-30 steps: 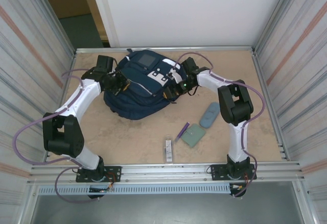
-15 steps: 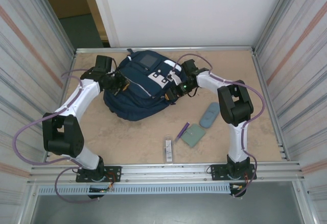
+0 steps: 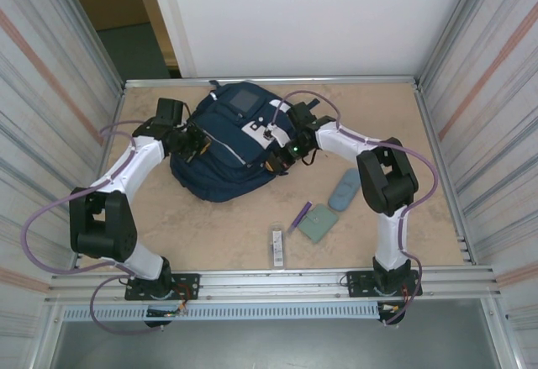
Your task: Pack the student bag
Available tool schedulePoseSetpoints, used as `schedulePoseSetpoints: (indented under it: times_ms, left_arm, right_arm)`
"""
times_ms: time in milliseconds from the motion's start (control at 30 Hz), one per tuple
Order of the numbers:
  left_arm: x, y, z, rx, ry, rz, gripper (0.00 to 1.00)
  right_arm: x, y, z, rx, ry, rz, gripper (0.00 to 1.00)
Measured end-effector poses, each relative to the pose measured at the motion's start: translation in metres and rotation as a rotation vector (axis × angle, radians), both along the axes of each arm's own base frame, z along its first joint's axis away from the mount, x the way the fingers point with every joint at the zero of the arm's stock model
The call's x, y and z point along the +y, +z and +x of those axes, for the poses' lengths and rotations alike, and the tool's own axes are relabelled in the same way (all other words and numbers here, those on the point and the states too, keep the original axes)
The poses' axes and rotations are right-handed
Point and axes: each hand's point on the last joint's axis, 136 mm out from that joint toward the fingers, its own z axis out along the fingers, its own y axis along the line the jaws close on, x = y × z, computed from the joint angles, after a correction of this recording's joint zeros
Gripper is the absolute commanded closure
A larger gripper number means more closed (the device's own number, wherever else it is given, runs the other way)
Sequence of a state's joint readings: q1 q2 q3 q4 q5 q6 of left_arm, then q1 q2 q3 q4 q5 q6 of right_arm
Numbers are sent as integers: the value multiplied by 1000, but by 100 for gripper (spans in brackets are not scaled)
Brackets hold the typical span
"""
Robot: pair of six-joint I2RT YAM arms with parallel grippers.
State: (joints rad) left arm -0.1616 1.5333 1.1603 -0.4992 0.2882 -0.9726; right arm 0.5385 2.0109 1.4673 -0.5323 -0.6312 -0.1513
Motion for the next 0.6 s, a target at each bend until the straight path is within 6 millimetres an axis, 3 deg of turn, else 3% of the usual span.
schedulePoseSetpoints:
  times_ms: [367,600]
  left_arm:
    - [3,-8,-1,1,37,31,100]
    - [5,-17,-2,9,60,43,100]
  right_arm:
    - [29,5,-52,-48,102,-52,92]
    - [42,7,-68,-17,101,-52,88]
